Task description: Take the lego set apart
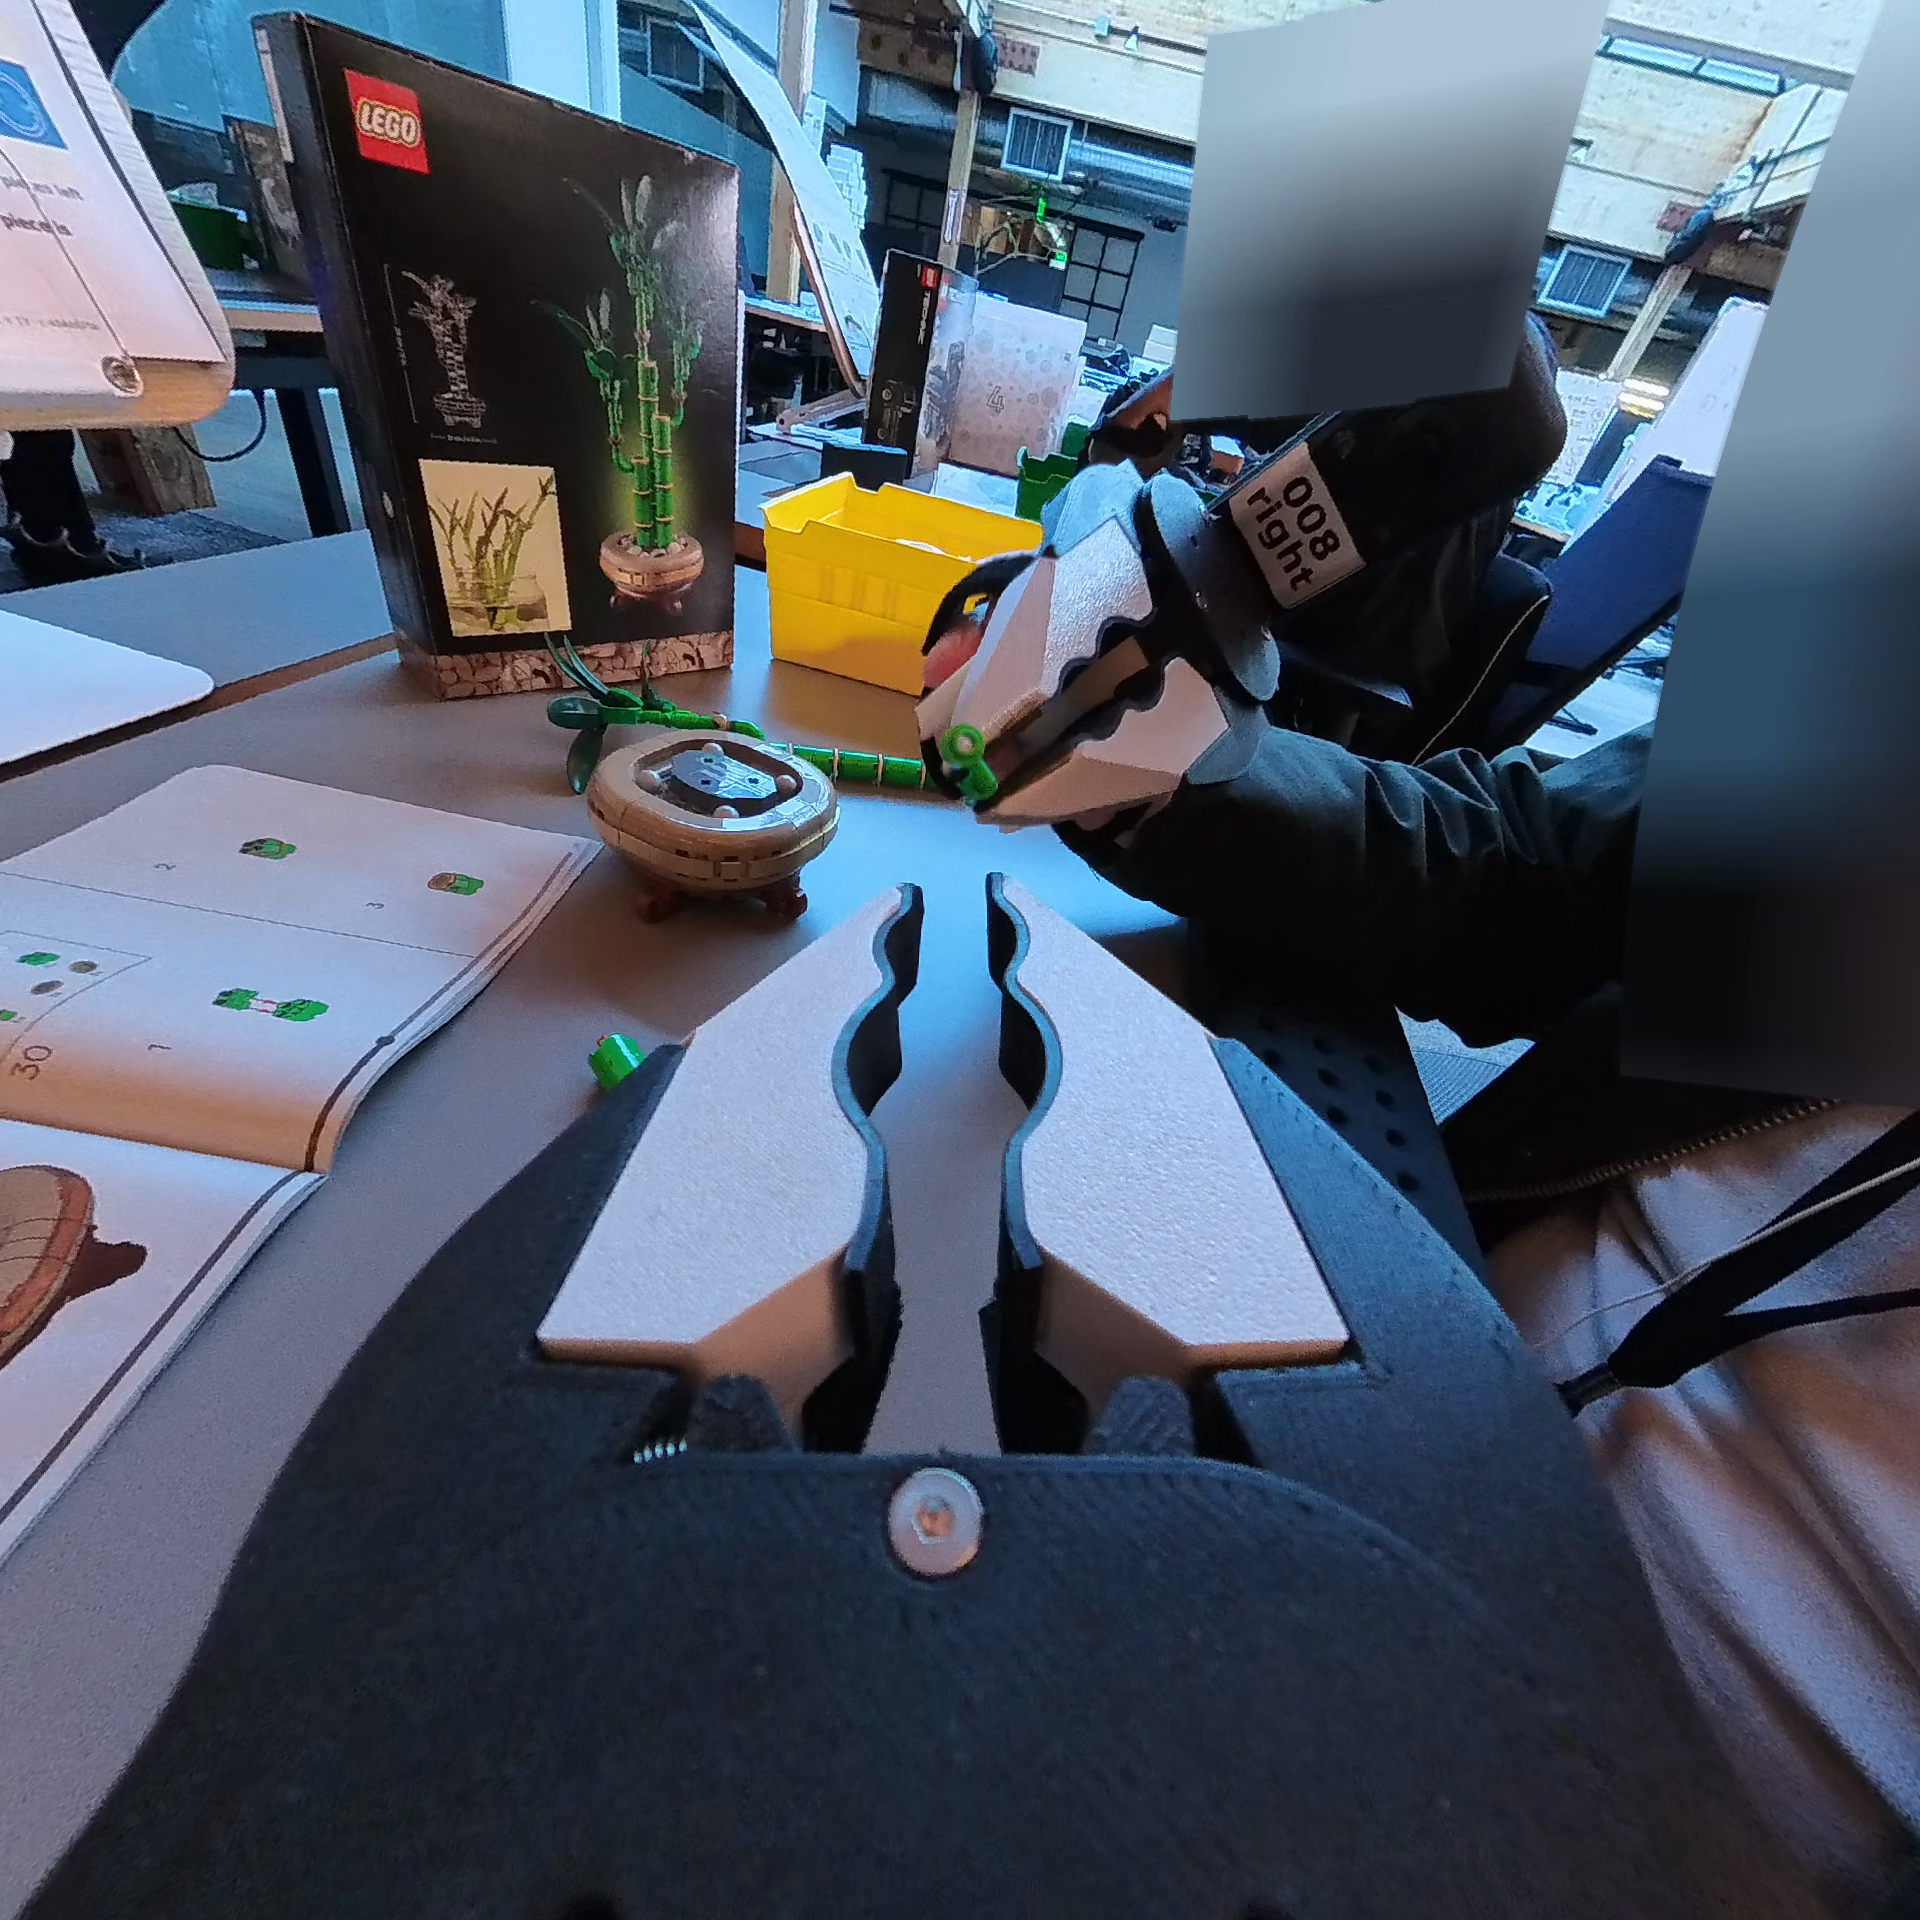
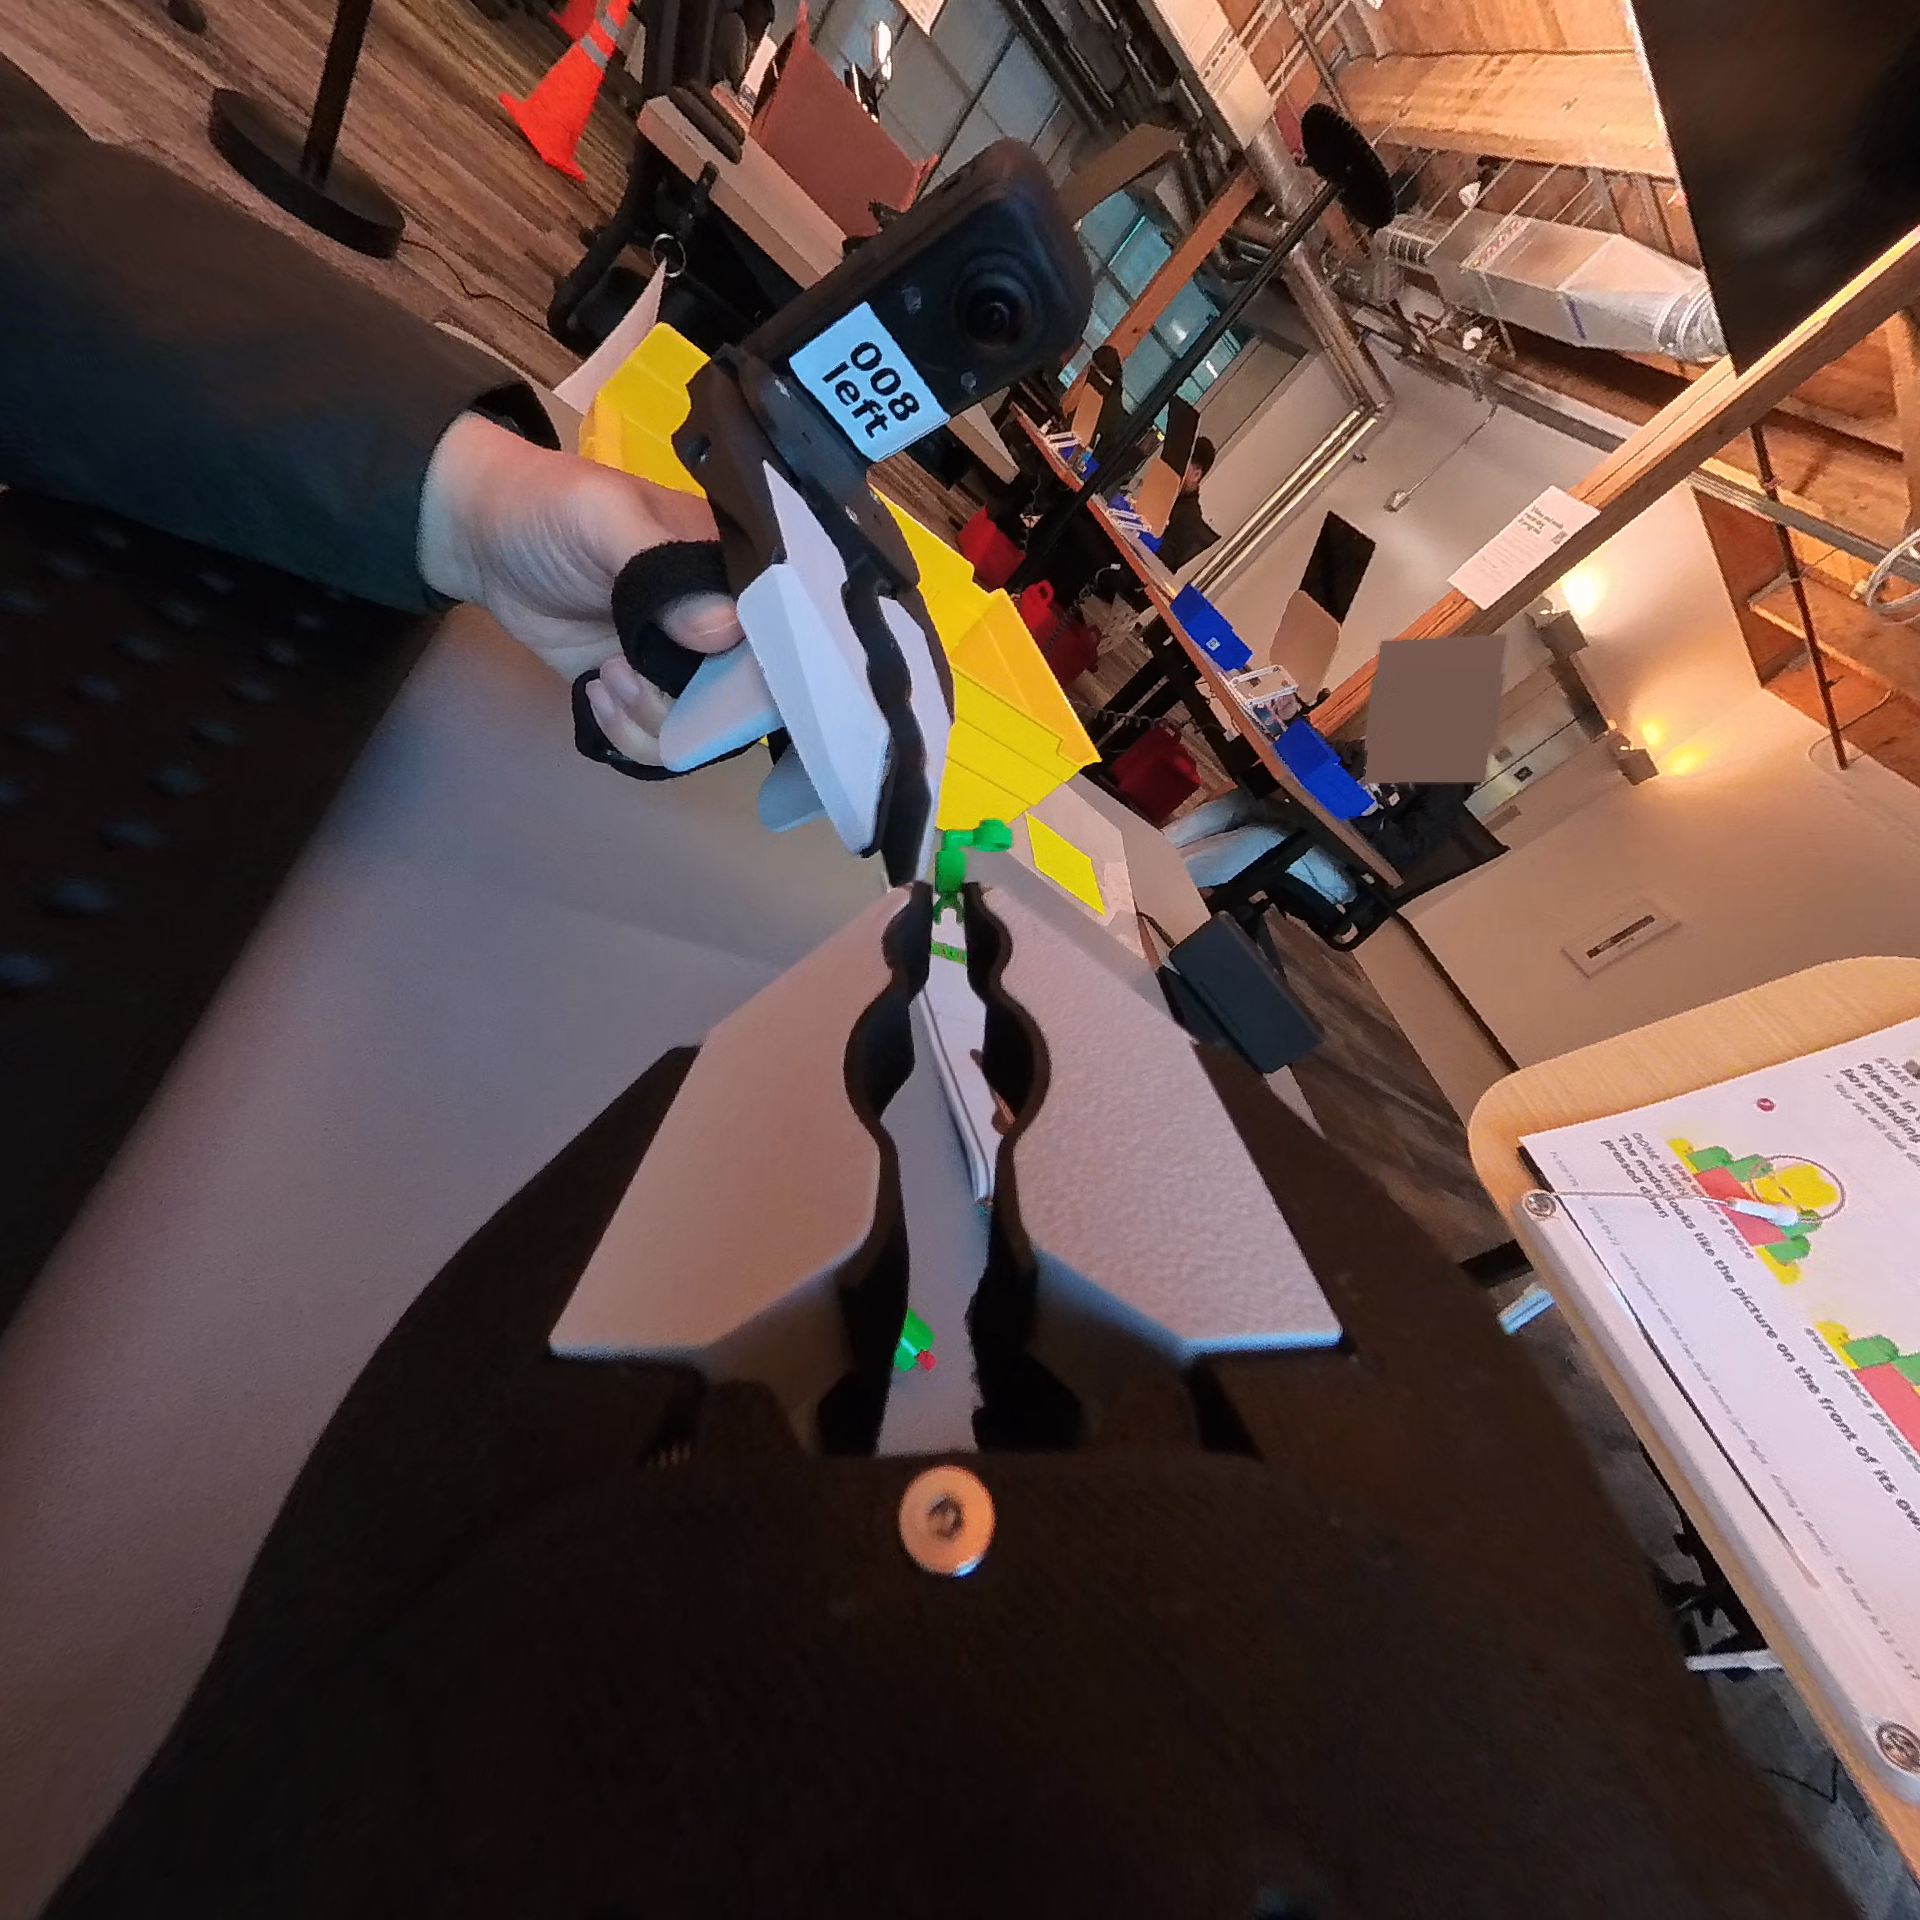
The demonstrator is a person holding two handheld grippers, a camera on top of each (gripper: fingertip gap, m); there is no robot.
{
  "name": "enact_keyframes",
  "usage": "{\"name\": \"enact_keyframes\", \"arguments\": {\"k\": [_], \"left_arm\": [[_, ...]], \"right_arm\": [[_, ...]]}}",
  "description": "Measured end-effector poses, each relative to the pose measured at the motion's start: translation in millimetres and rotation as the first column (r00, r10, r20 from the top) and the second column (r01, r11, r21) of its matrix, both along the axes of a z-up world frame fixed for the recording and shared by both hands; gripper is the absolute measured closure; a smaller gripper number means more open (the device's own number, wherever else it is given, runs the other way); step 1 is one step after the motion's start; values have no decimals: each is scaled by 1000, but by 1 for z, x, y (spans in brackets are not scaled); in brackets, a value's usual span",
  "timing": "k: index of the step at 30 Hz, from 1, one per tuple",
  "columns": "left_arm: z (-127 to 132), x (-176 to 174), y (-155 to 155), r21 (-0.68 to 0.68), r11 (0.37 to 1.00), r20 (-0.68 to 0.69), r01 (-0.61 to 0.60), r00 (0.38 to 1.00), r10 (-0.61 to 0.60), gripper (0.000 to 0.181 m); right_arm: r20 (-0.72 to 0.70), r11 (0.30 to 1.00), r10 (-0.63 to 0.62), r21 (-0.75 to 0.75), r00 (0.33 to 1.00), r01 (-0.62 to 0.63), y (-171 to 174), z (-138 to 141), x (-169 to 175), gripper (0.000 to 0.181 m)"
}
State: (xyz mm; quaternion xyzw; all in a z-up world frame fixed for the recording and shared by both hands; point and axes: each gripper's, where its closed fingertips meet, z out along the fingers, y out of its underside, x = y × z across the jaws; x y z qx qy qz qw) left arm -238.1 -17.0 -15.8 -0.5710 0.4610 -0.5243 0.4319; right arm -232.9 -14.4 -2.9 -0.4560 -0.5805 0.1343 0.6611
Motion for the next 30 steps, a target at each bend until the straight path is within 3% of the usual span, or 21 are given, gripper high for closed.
{"name": "enact_keyframes", "arguments": {"k": [30], "left_arm": [[-12,2,2,35,999,-67,-16,998,19,170]], "right_arm": [[12,1000,-4,24,1000,4,0,-1,-1,177]]}}
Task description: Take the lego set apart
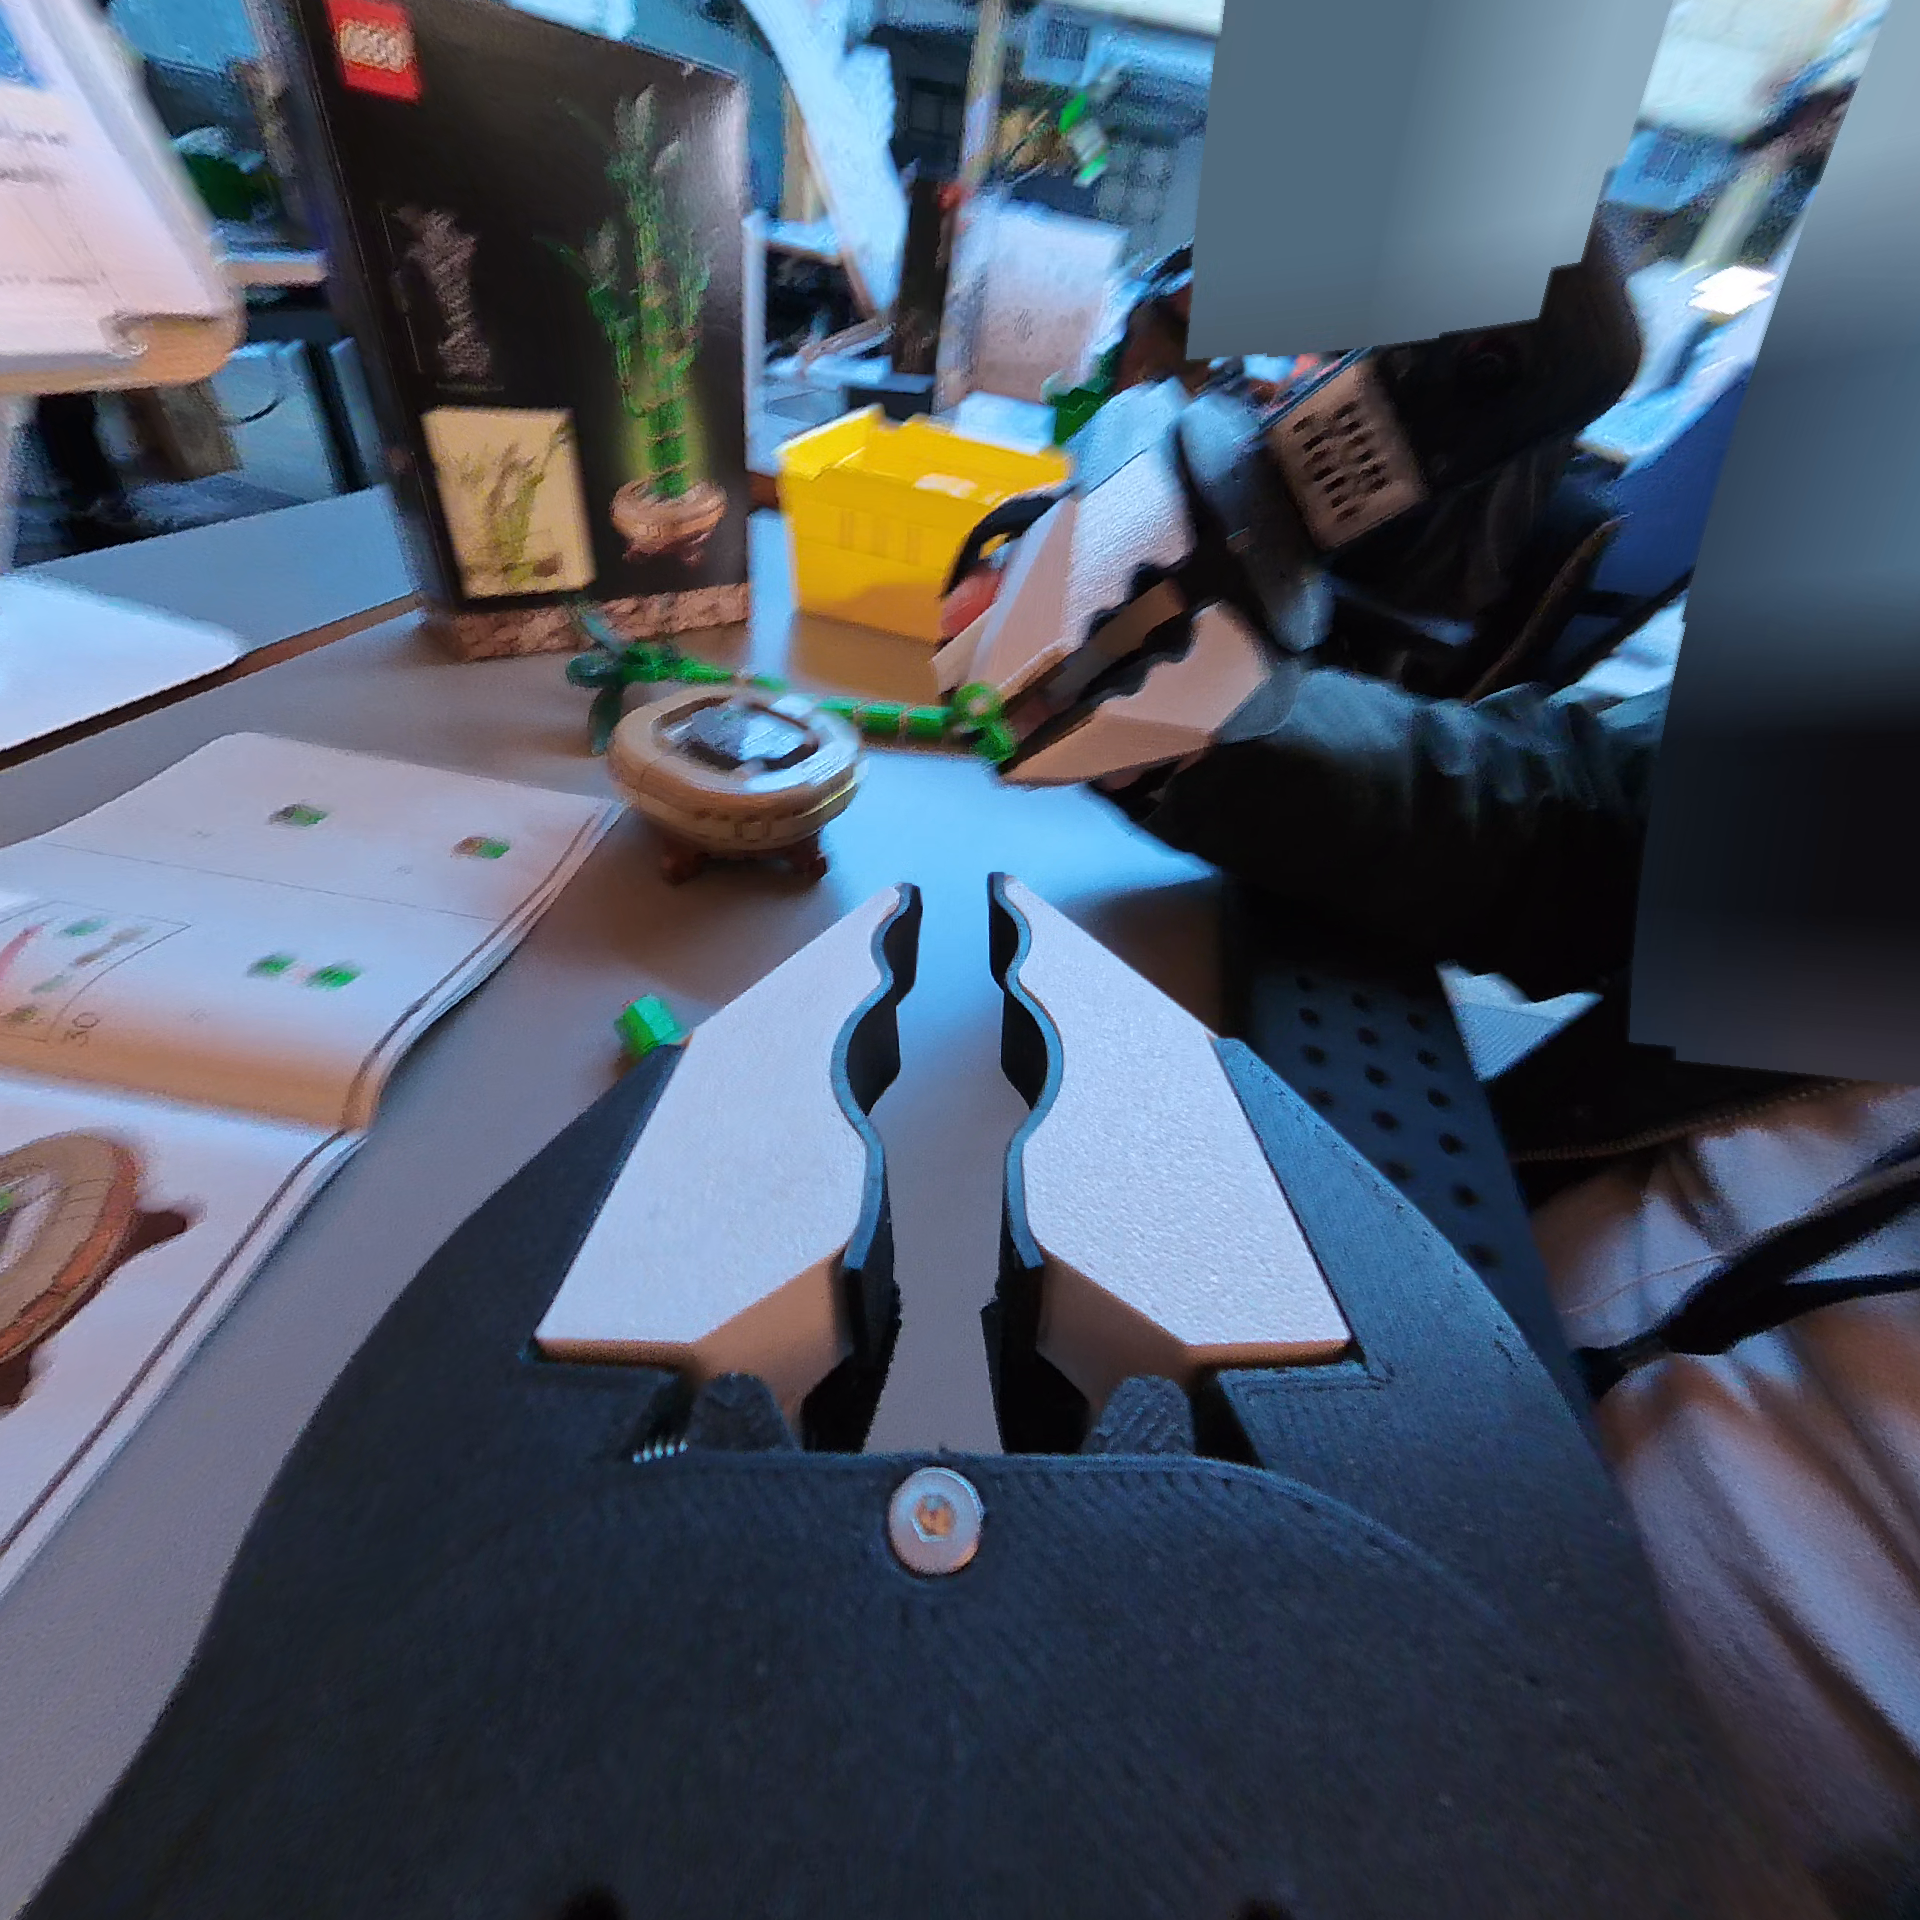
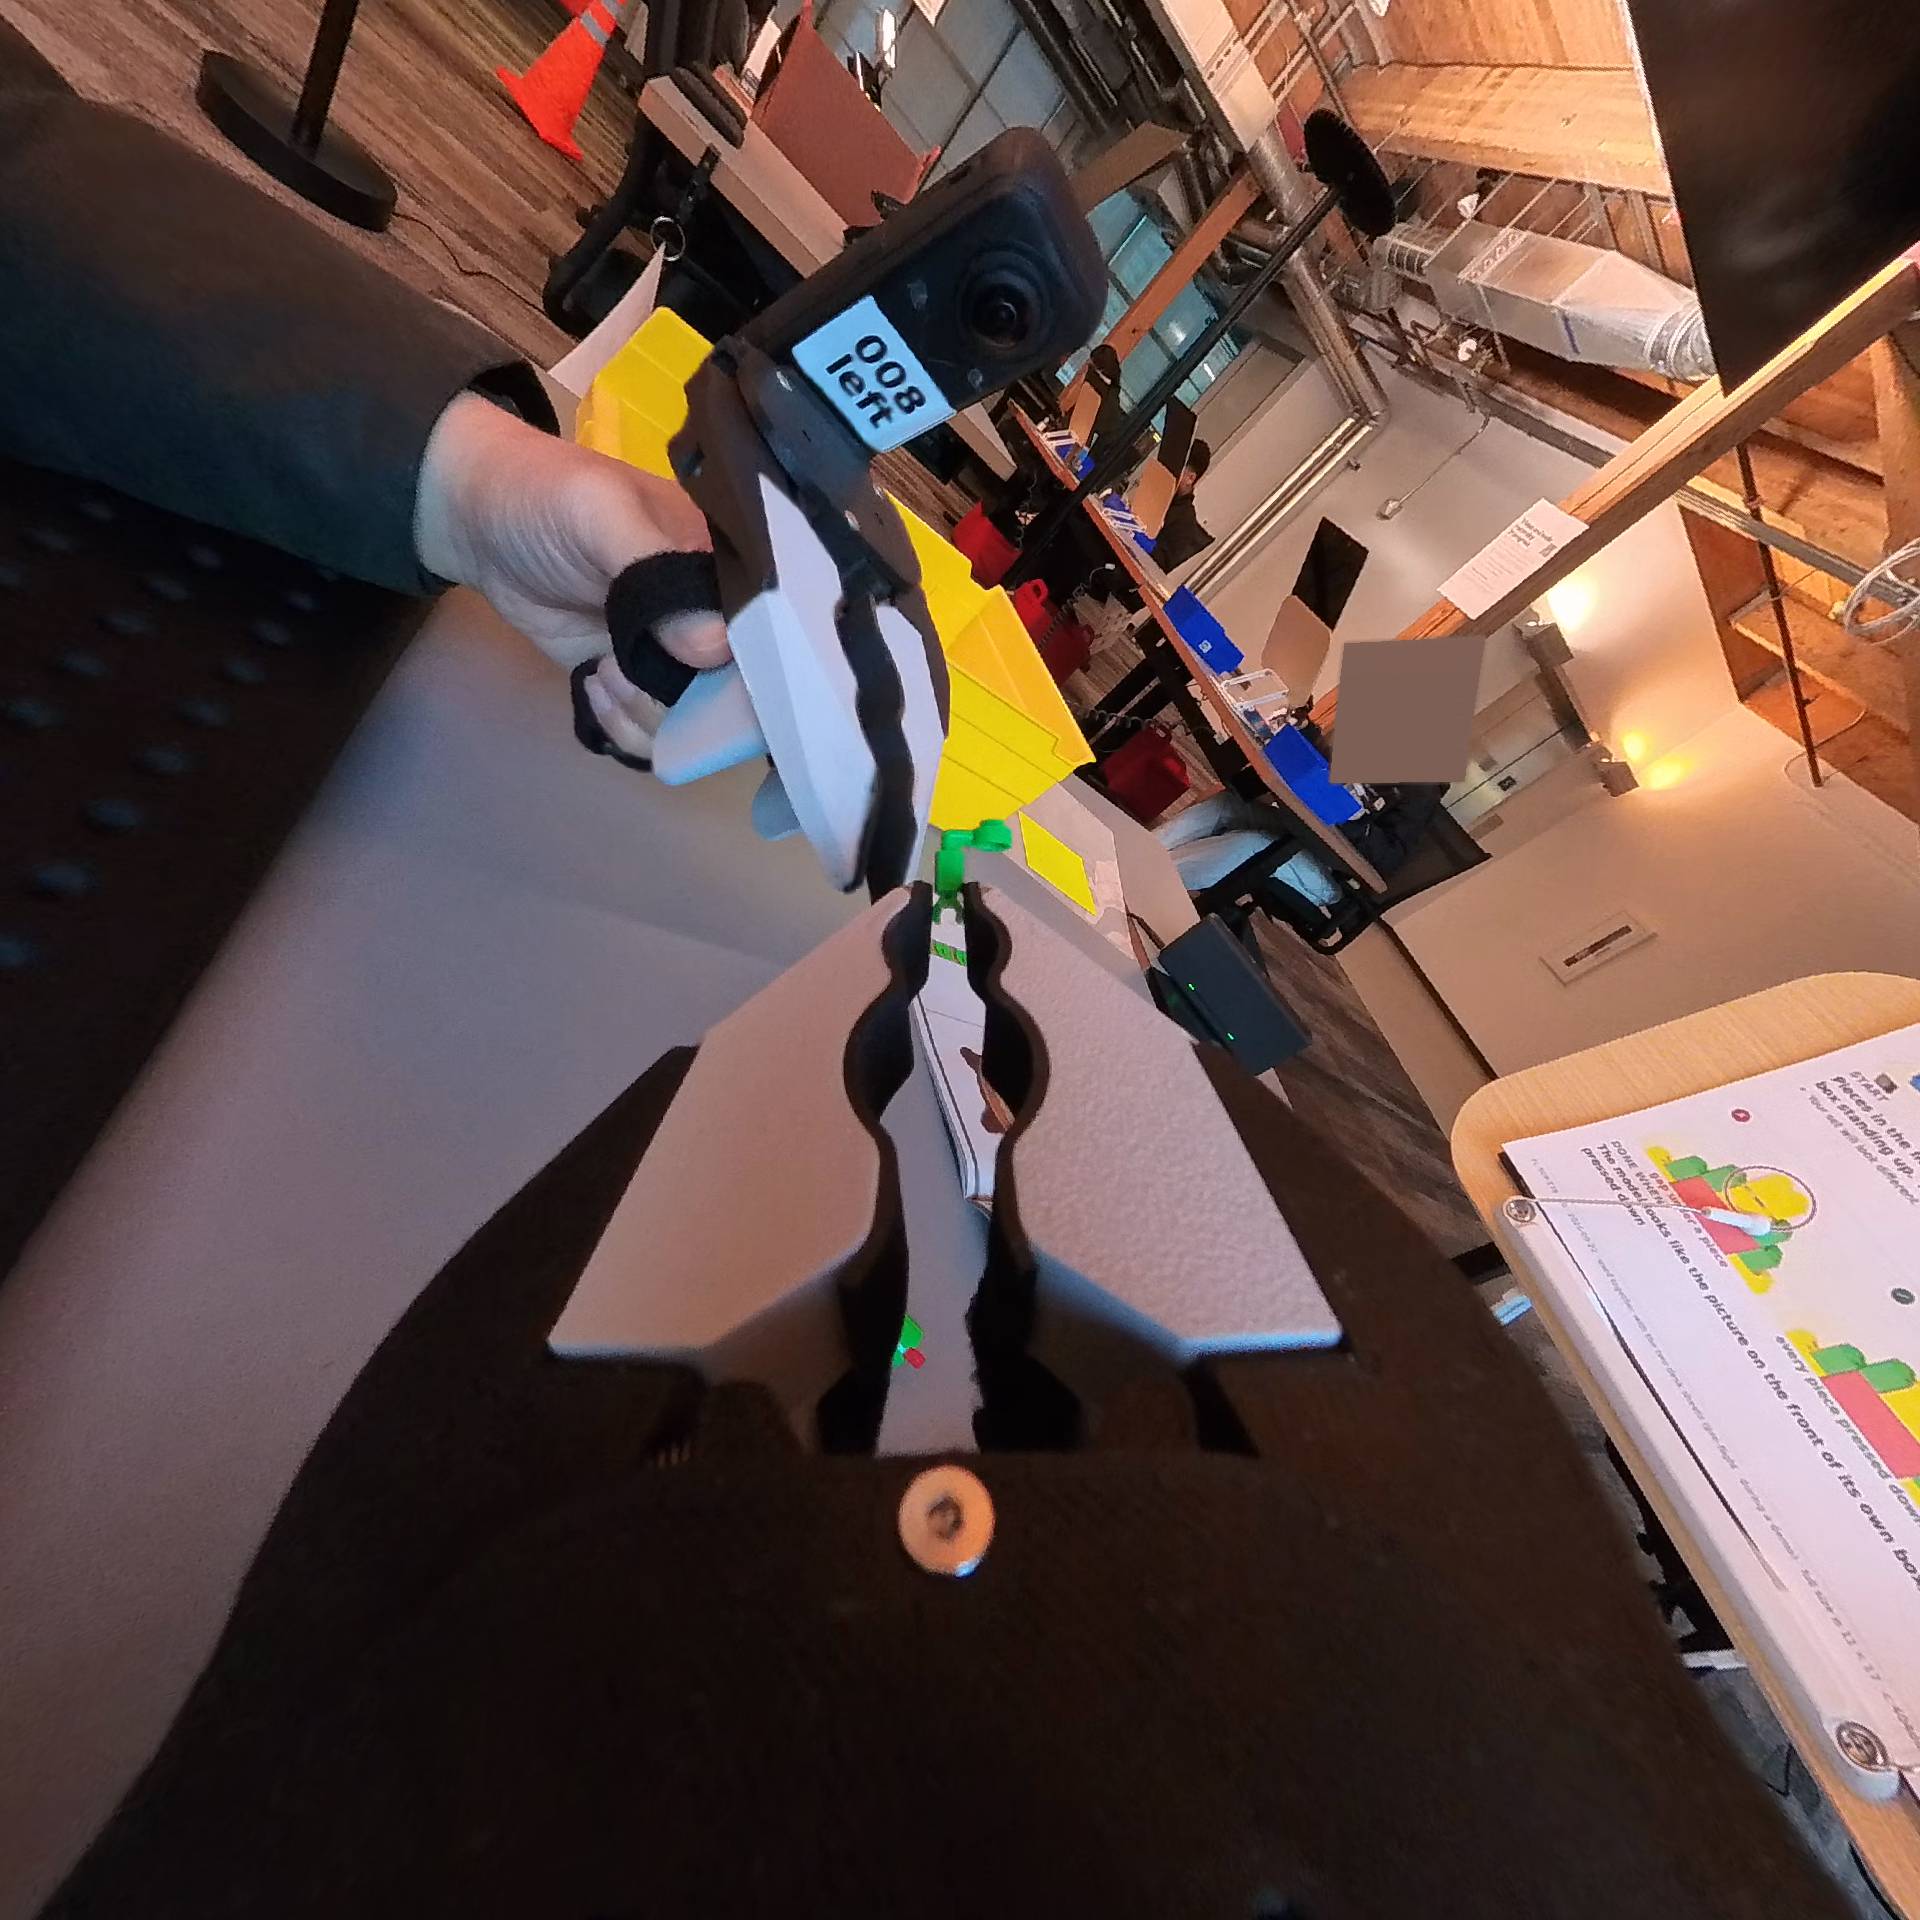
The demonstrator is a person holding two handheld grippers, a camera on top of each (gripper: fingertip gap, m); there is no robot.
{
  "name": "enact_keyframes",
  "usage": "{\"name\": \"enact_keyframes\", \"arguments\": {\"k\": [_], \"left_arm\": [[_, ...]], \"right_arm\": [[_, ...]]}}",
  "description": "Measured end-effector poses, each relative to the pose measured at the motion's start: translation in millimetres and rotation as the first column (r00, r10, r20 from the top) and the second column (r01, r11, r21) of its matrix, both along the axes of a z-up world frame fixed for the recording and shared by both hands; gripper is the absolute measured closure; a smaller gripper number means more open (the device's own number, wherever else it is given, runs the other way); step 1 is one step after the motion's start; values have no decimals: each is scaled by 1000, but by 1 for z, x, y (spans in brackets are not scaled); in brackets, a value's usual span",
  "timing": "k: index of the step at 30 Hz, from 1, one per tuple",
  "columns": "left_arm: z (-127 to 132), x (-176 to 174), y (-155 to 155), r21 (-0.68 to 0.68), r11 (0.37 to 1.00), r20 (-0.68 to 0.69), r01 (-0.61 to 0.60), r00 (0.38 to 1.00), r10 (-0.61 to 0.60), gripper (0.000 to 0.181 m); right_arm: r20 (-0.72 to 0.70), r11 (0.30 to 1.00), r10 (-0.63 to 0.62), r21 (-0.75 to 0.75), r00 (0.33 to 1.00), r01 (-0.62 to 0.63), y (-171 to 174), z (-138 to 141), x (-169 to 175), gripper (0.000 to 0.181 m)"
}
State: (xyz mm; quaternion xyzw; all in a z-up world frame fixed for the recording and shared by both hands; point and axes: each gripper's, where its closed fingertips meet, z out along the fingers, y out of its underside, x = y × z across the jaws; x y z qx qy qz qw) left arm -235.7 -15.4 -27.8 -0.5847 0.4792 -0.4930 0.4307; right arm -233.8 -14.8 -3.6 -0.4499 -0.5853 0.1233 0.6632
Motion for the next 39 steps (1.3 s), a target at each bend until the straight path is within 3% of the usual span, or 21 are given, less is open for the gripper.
{"name": "enact_keyframes", "arguments": {"k": [2,3,4,5,6,7,8,9,10,12,16,18,19,26,31,34,37,39], "left_arm": [[-12,-7,23,49,990,-92,-135,986,139,169],[-17,-19,42,118,960,-150,-254,951,270,168],[-19,-38,65,227,889,-192,-397,877,441,165],[-14,-63,87,357,773,-200,-524,766,611,164],[-5,-92,103,475,619,-173,-625,624,762,161],[9,-126,114,561,428,-112,-709,447,888,151],[19,-155,116,609,282,-69,-741,305,950,150],[24,-175,114,623,209,-63,-754,218,974,143],[22,-190,111,611,177,-81,-771,161,984,135],[4,-212,110,577,188,-181,-795,100,978,127],[-60,-255,107,518,253,-532,-817,-76,844,119],[-90,-265,100,481,323,-666,-815,-100,739,134],[-99,-263,98,445,363,-706,-819,-71,704,136],[-103,-241,95,290,524,-733,-801,167,660,156],[-103,-250,95,277,586,-734,-762,225,641,155],[-101,-253,96,253,590,-726,-767,252,640,152],[-84,-268,103,394,506,-675,-768,132,726,138],[-51,-274,109,536,401,-556,-743,47,830,142]], "right_arm": [[3,1000,-4,5,1000,4,1,0,0,177],[3,1000,-6,7,1000,6,1,0,1,177],[2,1000,-7,6,1000,7,1,0,1,177],[0,1000,-8,6,1000,8,1,1,1,177],[-2,1000,-9,6,1000,9,2,1,2,177],[-3,1000,-10,4,1000,10,2,1,2,177],[-3,1000,-12,1,1000,12,3,0,2,177],[-1,1000,-14,-3,1000,14,4,-1,2,177],[3,1000,-15,-7,1000,15,5,-2,2,177],[12,1000,-19,-13,1000,20,7,-5,2,177],[13,1000,-21,-15,1000,21,8,-6,3,177],[13,1000,-23,-13,1000,23,8,-5,3,177],[14,1000,-23,-14,1000,23,8,-5,3,177],[23,999,-26,-23,999,27,10,-8,3,177],[28,999,-30,-32,999,31,12,-10,4,177],[14,999,-29,-36,999,30,12,-9,5,177],[-42,999,-19,-33,999,18,10,1,8,177],[-95,1000,1,-25,995,-4,6,11,11,177]]}}
